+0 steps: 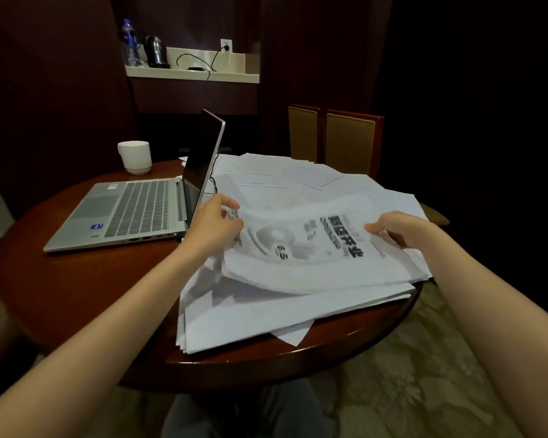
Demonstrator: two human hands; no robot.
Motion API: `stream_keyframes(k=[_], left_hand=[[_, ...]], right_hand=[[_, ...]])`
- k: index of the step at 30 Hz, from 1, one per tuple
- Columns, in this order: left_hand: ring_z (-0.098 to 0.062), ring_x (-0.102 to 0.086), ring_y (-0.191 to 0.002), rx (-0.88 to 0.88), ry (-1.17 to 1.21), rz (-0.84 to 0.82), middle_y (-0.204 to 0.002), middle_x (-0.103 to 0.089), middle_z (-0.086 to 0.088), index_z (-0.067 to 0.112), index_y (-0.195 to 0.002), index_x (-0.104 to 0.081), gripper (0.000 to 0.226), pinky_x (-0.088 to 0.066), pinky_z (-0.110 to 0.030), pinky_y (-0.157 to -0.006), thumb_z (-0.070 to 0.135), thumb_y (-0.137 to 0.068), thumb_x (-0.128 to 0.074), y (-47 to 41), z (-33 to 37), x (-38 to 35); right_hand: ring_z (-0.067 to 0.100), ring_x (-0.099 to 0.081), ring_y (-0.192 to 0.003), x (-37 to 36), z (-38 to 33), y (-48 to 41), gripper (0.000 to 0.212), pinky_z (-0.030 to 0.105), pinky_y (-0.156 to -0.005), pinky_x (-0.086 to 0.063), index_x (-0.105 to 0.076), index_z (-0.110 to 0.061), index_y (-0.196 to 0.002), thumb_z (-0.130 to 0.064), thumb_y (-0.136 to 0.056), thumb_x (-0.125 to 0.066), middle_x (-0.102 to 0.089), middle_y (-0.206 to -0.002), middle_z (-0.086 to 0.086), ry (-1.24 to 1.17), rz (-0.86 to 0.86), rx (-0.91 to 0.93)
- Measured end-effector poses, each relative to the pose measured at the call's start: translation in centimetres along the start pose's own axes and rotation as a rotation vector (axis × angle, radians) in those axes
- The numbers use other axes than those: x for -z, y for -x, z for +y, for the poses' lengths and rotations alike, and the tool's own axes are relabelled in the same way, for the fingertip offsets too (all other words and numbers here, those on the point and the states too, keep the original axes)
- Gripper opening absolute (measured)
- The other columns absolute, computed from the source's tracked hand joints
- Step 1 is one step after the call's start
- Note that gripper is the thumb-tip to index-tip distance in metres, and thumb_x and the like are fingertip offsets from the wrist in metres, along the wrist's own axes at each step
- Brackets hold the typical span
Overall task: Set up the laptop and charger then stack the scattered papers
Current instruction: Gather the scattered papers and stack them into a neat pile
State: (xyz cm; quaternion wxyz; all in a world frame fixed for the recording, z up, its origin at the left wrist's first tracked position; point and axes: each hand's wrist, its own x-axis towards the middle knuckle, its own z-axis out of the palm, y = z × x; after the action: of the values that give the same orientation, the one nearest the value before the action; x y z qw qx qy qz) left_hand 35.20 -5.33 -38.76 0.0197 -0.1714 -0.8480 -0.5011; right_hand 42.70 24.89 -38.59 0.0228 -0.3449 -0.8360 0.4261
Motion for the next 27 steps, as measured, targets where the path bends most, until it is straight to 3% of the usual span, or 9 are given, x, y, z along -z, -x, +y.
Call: stream_keyframes(k=[6, 10, 12, 14, 16, 18, 20, 23, 27], left_hand=[[-0.012, -0.049, -0.074, 0.108, -0.02, 0.009, -0.134, -0.037, -0.011, 0.021, -0.116, -0.046, 0.036, -0.04, -0.023, -0.056, 0.0, -0.088, -0.05, 1.6, -2.1, 1.5], [-0.033, -0.051, -0.108, 0.237, -0.025, 0.042, -0.139, -0.028, -0.012, 0.023, -0.131, -0.039, 0.049, -0.046, -0.033, -0.071, 0.006, -0.088, -0.052, 2.8, -2.8, 2.0], [-0.029, -0.049, -0.106, 0.293, 0.077, 0.004, -0.143, -0.028, -0.013, 0.022, -0.136, -0.035, 0.052, -0.045, -0.029, -0.064, 0.005, -0.089, -0.05, 3.4, -2.9, 2.0], [-0.024, -0.044, -0.104, 0.319, 0.201, -0.012, -0.145, -0.029, -0.012, 0.022, -0.137, -0.034, 0.054, -0.039, -0.023, -0.061, 0.004, -0.089, -0.049, 3.7, -2.8, 1.9], [-0.026, -0.041, -0.117, 0.325, 0.317, -0.004, -0.144, -0.032, -0.011, 0.022, -0.137, -0.034, 0.056, -0.043, -0.029, -0.079, 0.001, -0.087, -0.049, 3.8, -2.8, 2.0], [-0.029, -0.039, -0.127, 0.328, 0.392, -0.003, -0.142, -0.037, -0.012, 0.022, -0.136, -0.035, 0.058, -0.04, -0.039, -0.099, 0.0, -0.085, -0.05, 3.7, -3.0, 2.1], [-0.03, -0.04, -0.127, 0.336, 0.436, 0.006, -0.141, -0.039, -0.011, 0.024, -0.134, -0.036, 0.058, -0.036, -0.045, -0.106, -0.001, -0.083, -0.05, 3.7, -3.2, 2.2], [-0.019, -0.035, -0.116, 0.325, 0.483, 0.025, -0.129, -0.039, -0.003, 0.022, -0.135, -0.038, 0.056, -0.037, -0.038, -0.093, -0.003, -0.086, -0.047, 4.0, -2.9, 1.7], [-0.019, -0.034, -0.112, 0.319, 0.518, 0.024, -0.123, -0.04, -0.001, 0.022, -0.134, -0.038, 0.054, -0.035, -0.037, -0.084, -0.003, -0.087, -0.046, 4.0, -2.5, 1.2]], right_hand=[[0.029, -0.05, -0.093, -2.0, -1.7, 1.2, 0.034, 0.034, -0.077, -0.041, -0.048, -0.006, -0.105, -0.031, -0.088, -0.062, -0.05, -0.101, 0.01, 0.175, -0.006, 0.072], [0.023, -0.046, -0.075, -3.2, -2.4, 1.8, 0.026, 0.03, -0.066, -0.036, -0.05, -0.005, -0.088, -0.029, -0.092, -0.058, -0.049, -0.087, 0.009, 0.242, -0.023, 0.103], [0.02, -0.04, -0.058, -3.3, -2.8, 2.1, 0.029, 0.027, -0.058, -0.033, -0.047, -0.004, -0.084, -0.03, -0.091, -0.059, -0.044, -0.071, 0.008, 0.229, -0.03, 0.062], [0.024, -0.048, -0.067, -3.5, -3.3, 2.3, 0.033, 0.033, -0.064, -0.041, -0.048, -0.005, -0.103, -0.031, -0.089, -0.061, -0.051, -0.083, 0.014, 0.24, -0.051, 0.028], [0.034, -0.052, -0.1, -3.6, -3.6, 2.4, 0.053, 0.043, -0.085, -0.046, -0.039, -0.005, -0.13, -0.03, -0.089, -0.061, -0.05, -0.119, 0.02, 0.276, -0.05, 0.018], [0.035, -0.049, -0.104, -3.4, -3.4, 2.3, 0.061, 0.043, -0.087, -0.044, -0.034, -0.003, -0.137, -0.032, -0.089, -0.06, -0.046, -0.121, 0.019, 0.294, -0.035, -0.003], [0.033, -0.05, -0.102, -3.0, -2.9, 2.1, 0.061, 0.04, -0.085, -0.043, -0.04, -0.003, -0.132, -0.035, -0.086, -0.064, -0.049, -0.123, 0.018, 0.199, -0.075, -0.038], [0.03, -0.057, -0.1, -2.6, -1.7, 2.0, 0.053, 0.036, -0.082, -0.046, -0.048, -0.006, -0.115, -0.034, -0.078, -0.073, -0.055, -0.127, 0.018, 0.031, -0.143, -0.036], [0.031, -0.064, -0.09, -2.1, -0.4, 2.6, 0.042, 0.035, -0.07, -0.055, -0.049, -0.005, -0.126, -0.011, -0.087, -0.064, -0.064, -0.114, 0.015, -0.186, -0.288, 0.072]])
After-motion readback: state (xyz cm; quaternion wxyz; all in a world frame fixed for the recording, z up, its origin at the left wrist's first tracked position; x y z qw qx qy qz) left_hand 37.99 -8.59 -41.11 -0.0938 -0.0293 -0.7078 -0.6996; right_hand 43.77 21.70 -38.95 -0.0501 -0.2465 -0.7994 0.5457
